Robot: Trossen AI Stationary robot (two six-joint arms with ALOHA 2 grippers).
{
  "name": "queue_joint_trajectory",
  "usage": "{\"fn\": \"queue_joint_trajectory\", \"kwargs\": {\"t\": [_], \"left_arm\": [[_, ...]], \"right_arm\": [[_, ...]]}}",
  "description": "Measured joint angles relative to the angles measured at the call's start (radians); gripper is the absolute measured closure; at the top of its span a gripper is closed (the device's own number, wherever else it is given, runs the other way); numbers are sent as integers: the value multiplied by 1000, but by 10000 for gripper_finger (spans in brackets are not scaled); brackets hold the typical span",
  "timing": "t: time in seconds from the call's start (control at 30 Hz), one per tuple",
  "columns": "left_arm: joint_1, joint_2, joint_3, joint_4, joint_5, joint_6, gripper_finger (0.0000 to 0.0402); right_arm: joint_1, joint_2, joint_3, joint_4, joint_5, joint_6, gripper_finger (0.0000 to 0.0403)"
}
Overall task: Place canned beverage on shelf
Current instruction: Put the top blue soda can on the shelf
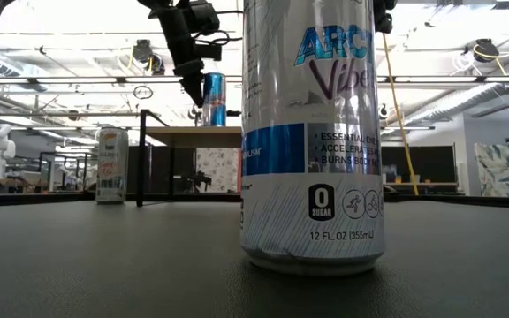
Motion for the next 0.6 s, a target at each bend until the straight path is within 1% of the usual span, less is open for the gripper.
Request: {"fn": "queue_joint_trajectory", "kwargs": {"t": [0.4,0.6], "left_arm": [[0,0,0,51,9,0,100],[0,0,0,74,59,1,100]], "right_arm": [[0,0,0,0,0,-4,390],[0,0,0,0,0,-4,390]]}}
